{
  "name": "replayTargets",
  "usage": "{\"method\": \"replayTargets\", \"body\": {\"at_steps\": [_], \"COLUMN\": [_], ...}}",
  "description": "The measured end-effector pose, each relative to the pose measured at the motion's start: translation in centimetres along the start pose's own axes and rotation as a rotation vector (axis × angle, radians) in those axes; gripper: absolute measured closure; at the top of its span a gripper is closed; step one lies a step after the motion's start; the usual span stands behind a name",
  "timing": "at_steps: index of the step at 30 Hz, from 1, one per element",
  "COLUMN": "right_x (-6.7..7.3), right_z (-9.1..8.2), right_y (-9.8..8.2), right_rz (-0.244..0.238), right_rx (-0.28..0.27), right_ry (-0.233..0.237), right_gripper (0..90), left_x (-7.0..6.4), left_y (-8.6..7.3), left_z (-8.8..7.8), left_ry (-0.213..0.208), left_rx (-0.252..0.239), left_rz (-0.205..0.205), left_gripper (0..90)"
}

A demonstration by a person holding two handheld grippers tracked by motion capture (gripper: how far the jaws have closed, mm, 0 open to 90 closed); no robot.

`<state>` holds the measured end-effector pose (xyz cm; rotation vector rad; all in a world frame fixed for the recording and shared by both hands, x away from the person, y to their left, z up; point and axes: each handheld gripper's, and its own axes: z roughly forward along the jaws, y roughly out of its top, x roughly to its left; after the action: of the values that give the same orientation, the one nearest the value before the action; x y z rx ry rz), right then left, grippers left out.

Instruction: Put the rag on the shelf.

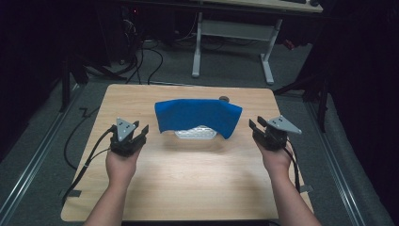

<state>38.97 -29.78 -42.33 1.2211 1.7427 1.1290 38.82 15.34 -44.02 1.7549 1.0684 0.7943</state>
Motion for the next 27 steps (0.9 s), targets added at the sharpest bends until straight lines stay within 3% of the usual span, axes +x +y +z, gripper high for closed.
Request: {"method": "replayTargets", "body": {"at_steps": [9, 14, 16, 18, 22, 25, 27], "right_x": [2.1, 3.4, 4.1, 5.0, 6.7, 7.7, 8.3], "right_z": [-4.3, -6.0, -6.3, -6.7, -7.0, -6.6, -6.2], "right_y": [-3.1, -5.1, -5.8, -6.7, -8.7, -10.0, -10.5], "right_rz": [0.014, 0.016, 0.002, -0.01, -0.04, -0.015, -0.023], "right_rx": [-0.005, 0.008, 0.02, 0.038, 0.062, 0.101, 0.132], "right_ry": [0.022, 0.031, 0.038, 0.042, 0.065, 0.122, 0.137], "right_gripper": [60.0, 59.5, 59.2, 58.3, 57.3, 56.8, 57.8], "left_x": [-3.2, -4.5, -4.8, -5.4, -6.6, -7.7, -8.6], "left_y": [-2.3, -3.4, -4.0, -4.8, -6.5, -7.8, -8.4], "left_z": [-4.2, -6.3, -6.5, -6.1, -4.3, -3.4, -2.8], "left_ry": [0.009, 0.0, -0.043, -0.083, -0.164, -0.224, -0.278], "left_rx": [-0.006, -0.037, -0.036, -0.024, 0.046, 0.067, 0.118], "left_rz": [0.051, 0.023, -0.035, -0.054, -0.04, -0.024, -0.016], "left_gripper": [57.9, 56.0, 55.2, 53.5, 51.1, 48.9, 48.0]}}
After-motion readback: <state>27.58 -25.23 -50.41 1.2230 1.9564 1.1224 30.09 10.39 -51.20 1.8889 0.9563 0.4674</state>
